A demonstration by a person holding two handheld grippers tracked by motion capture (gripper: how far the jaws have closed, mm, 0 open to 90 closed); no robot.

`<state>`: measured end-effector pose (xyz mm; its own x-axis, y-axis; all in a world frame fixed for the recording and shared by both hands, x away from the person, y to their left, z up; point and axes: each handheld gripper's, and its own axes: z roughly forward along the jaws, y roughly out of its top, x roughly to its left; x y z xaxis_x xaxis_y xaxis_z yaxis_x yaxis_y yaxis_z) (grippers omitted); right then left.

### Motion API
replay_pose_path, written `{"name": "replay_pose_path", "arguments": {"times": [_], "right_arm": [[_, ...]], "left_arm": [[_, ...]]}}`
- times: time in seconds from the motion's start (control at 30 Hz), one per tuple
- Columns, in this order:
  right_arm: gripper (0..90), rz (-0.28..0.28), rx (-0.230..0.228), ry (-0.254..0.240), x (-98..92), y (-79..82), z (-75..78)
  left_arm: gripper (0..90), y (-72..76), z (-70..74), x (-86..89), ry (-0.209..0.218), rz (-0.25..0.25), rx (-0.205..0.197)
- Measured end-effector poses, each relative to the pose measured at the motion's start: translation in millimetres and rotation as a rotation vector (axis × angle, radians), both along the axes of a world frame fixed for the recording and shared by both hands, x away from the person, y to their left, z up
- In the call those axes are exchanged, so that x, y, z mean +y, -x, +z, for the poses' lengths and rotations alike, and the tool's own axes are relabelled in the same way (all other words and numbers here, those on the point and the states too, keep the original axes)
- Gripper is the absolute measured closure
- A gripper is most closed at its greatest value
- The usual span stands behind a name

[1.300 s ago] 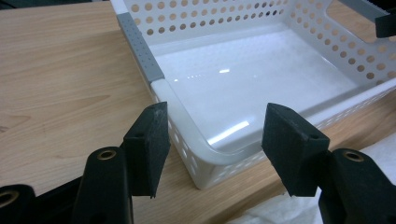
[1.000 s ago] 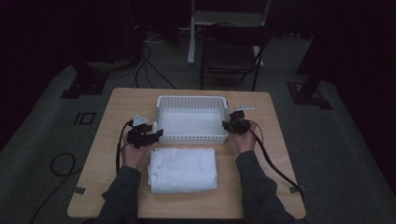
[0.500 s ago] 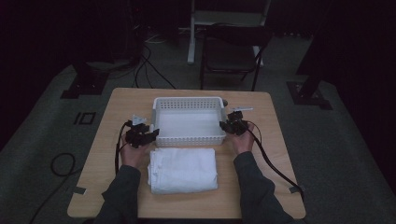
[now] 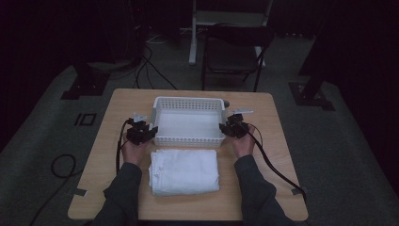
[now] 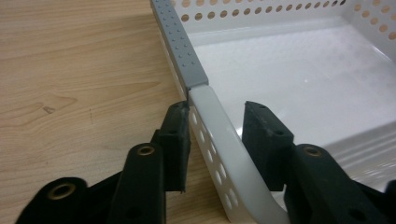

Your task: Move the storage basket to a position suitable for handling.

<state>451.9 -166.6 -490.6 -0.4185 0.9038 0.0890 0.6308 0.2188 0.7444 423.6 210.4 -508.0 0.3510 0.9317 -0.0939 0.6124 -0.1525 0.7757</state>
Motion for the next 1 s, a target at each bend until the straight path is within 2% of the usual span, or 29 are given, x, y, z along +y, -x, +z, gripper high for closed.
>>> {"name": "replay_pose_path", "arguments": {"times": [0.1,0.17,0.23,0.3,0.37,0.47,0.6,0.73,0.8,0.93,1.0], "right_arm": [[55.3,-0.003,-0.022,0.011,-3.3,4.2,3.3],[54.4,-0.011,-0.043,0.038,-3.9,8.8,7.2],[53.3,-0.006,-0.066,0.045,-4.5,14.0,11.8],[50.9,0.001,-0.085,0.048,-5.8,18.8,16.7],[51.0,0.008,-0.094,0.043,-7.8,23.2,21.4],[49.8,0.025,-0.125,0.007,-11.2,31.8,28.2],[49.7,0.035,-0.12,-0.033,-18.3,44.2,32.8],[48.8,0.039,-0.13,-0.049,-27.1,57.4,31.9],[47.9,0.041,-0.127,-0.047,-30.6,62.7,29.3],[47.2,0.031,-0.116,-0.04,-37.3,68.1,24.1],[46.7,0.034,-0.11,-0.032,-38.7,71.4,21.5]], "left_arm": [[45.7,2.9,5.8,7.0,0.028,0.006,-0.028],[43.7,5.7,10.6,13.4,0.043,0.02,-0.049],[41.5,8.6,14.5,19.5,0.062,0.026,-0.059],[40.5,12.1,18.3,23.7,0.053,0.024,-0.073],[39.8,15.8,21.6,25.6,0.057,0.02,-0.083],[38.6,21.4,26.6,25.9,0.059,0.017,-0.094],[38.6,30.2,31.8,23.4,0.069,-0.015,-0.091],[38.0,38.1,34.2,21.3,0.07,-0.032,-0.089],[38.0,40.4,34.8,20.7,0.072,-0.027,-0.083],[38.4,44.6,35.0,20.7,0.107,-0.033,-0.063],[38.0,47.6,34.7,19.0,0.103,-0.038,-0.063]]}}
